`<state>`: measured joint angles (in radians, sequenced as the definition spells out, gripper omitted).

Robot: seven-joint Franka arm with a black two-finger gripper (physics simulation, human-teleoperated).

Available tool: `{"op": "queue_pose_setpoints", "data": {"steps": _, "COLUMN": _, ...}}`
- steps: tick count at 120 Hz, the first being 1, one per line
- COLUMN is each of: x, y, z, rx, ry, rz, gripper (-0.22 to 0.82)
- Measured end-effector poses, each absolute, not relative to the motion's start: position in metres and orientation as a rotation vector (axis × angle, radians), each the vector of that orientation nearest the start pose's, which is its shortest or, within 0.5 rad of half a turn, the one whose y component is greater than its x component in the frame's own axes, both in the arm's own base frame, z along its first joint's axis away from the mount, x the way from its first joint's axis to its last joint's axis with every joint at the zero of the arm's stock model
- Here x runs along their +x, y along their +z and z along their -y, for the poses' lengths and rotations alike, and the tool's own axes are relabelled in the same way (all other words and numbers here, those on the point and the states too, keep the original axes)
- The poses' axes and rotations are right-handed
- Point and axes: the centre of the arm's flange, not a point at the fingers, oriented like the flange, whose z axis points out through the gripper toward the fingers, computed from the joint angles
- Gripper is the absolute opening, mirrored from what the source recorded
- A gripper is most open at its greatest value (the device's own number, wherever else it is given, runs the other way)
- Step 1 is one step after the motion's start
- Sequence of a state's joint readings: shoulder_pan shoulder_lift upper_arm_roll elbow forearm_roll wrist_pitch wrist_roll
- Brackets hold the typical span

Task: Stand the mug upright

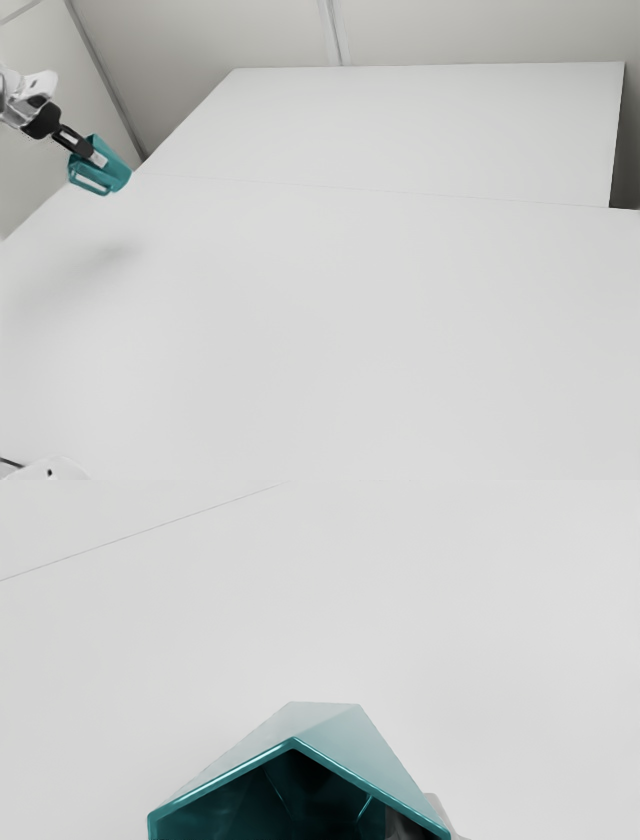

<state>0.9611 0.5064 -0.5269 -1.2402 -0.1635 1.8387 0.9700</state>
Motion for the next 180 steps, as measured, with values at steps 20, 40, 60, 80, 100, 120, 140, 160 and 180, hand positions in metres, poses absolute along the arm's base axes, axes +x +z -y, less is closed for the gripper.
{"op": "queue_pose_setpoints", "data": {"steps": 20, "x": 0.627, "y": 0.529, "z": -0.278, "rx": -3.145, "ry": -0.478, "rz": -0.791, "gripper": -0.18}}
{"op": "queue_pose_setpoints", "data": {"steps": 40, "x": 0.632, "y": 0.526, "z": -0.194, "rx": -3.071, "ry": -0.349, "rz": -0.825, "gripper": -0.18}}
{"op": "queue_pose_setpoints", "data": {"steps": 60, "x": 0.633, "y": 0.52, "z": -0.128, "rx": -3.028, "ry": -0.302, "rz": -0.832, "gripper": -0.18}}
{"op": "queue_pose_setpoints", "data": {"steps": 80, "x": 0.635, "y": 0.5, "z": -0.073, "rx": -3.018, "ry": -0.243, "rz": -0.831, "gripper": -0.18}}
{"op": "queue_pose_setpoints", "data": {"steps": 100, "x": 0.632, "y": 0.473, "z": -0.031, "rx": -3.014, "ry": -0.187, "rz": -0.817, "gripper": -0.18}}
{"op": "queue_pose_setpoints", "data": {"steps": 120, "x": 0.627, "y": 0.449, "z": -0.003, "rx": -3.002, "ry": -0.135, "rz": -0.779, "gripper": -0.18}}
{"op": "queue_pose_setpoints", "data": {"steps": 140, "x": 0.627, "y": 0.434, "z": 0.006, "rx": -2.99, "ry": -0.103, "rz": -0.714, "gripper": -0.18}}
{"op": "queue_pose_setpoints", "data": {"steps": 160, "x": 0.632, "y": 0.411, "z": 0.009, "rx": -2.992, "ry": -0.058, "rz": -0.643, "gripper": -0.18}}
{"op": "queue_pose_setpoints", "data": {"steps": 180, "x": 0.635, "y": 0.395, "z": 0.013, "rx": -3.002, "ry": -0.031, "rz": -0.585, "gripper": -0.18}}
